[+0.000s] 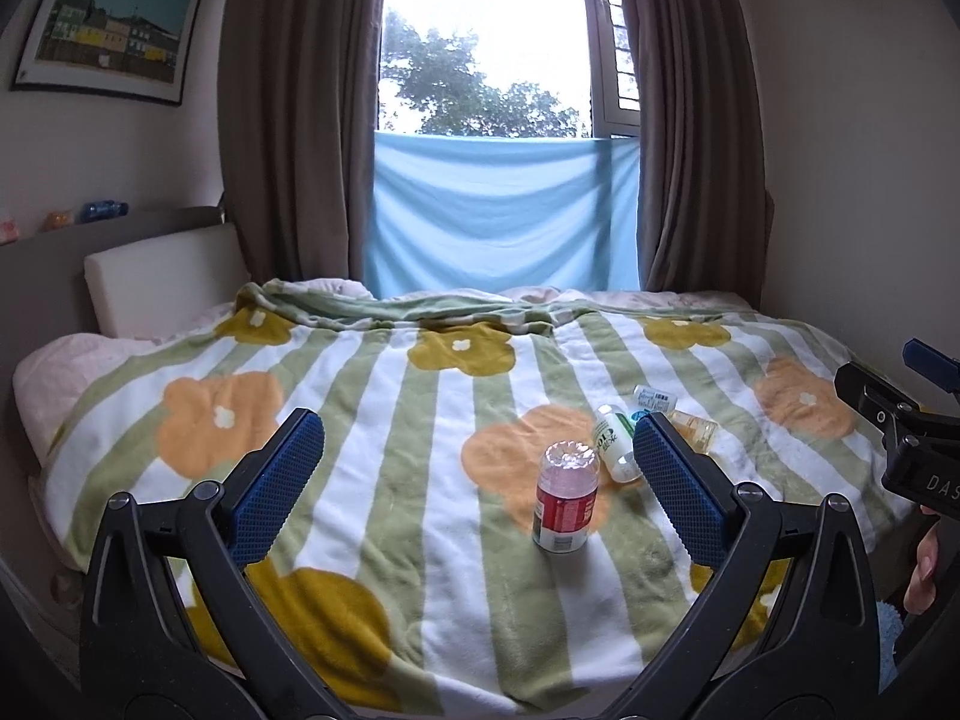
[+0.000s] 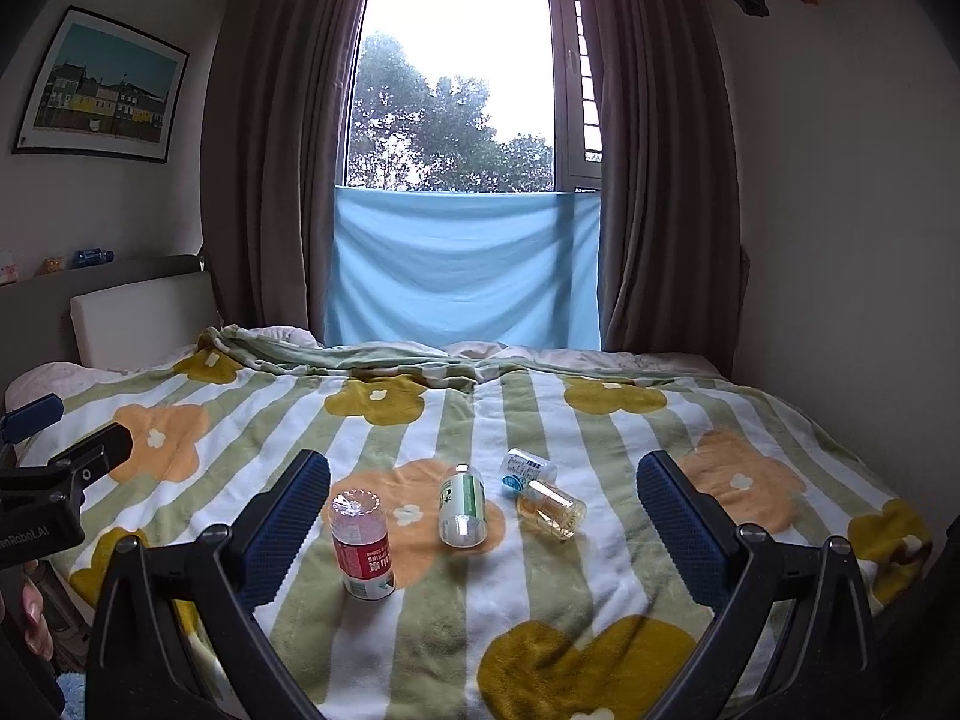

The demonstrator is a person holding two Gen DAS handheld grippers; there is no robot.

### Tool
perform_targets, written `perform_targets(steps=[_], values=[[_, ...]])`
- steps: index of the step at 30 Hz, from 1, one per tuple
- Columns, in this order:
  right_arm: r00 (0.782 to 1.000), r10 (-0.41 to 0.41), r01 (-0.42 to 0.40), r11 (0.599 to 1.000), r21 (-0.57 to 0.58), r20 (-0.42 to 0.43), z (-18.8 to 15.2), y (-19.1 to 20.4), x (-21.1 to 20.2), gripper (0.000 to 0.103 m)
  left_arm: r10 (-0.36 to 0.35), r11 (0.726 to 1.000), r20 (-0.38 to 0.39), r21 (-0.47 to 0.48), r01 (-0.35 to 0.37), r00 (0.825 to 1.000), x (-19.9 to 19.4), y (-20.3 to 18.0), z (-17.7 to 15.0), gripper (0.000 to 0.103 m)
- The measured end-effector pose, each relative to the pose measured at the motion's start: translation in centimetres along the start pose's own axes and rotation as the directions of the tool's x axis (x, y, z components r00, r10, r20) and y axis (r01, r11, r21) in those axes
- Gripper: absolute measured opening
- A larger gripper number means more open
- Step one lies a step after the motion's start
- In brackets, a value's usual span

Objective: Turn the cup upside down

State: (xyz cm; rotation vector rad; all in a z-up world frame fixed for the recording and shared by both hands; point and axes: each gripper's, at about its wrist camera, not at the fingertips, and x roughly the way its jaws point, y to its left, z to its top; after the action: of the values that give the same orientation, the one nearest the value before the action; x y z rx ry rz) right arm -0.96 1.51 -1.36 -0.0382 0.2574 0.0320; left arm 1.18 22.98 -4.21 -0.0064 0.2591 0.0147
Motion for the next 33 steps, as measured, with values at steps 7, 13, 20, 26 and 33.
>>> perform_targets(steps=[7, 13, 20, 26, 33], values=[[1.0, -0.007, 0.007, 1.0, 0.01, -0.009, 0.2, -0.7, 0.4, 0.102, -0.006, 1.0, 0.011, 0.007, 0.006, 1.0, 0.4, -0.8, 0.3, 0.103], [1.0, -0.002, 0.002, 1.0, 0.012, -0.021, 0.2, -0.9, 0.8, 0.102, -0.02, 1.0, 0.006, -0.005, 0.02, 1.0, 0.7, -1.0, 0.2, 0.103], [1.0, -0.009, 0.01, 1.0, 0.013, -0.03, 0.0, -1.0, 1.0, 0.102, -0.034, 0.999, -0.001, -0.014, 0.034, 0.999, 1.1, -1.1, 0.2, 0.103], [1.0, -0.012, 0.012, 1.0, 0.013, -0.029, 0.0, -1.0, 0.9, 0.102, -0.026, 1.0, -0.001, -0.011, 0.026, 1.0, 1.1, -1.2, 0.3, 0.103], [0.999, -0.01, 0.011, 1.0, 0.015, -0.03, 0.0, -0.9, 1.0, 0.102, -0.032, 0.999, 0.0, -0.011, 0.032, 0.999, 1.1, -1.5, 0.3, 0.103]])
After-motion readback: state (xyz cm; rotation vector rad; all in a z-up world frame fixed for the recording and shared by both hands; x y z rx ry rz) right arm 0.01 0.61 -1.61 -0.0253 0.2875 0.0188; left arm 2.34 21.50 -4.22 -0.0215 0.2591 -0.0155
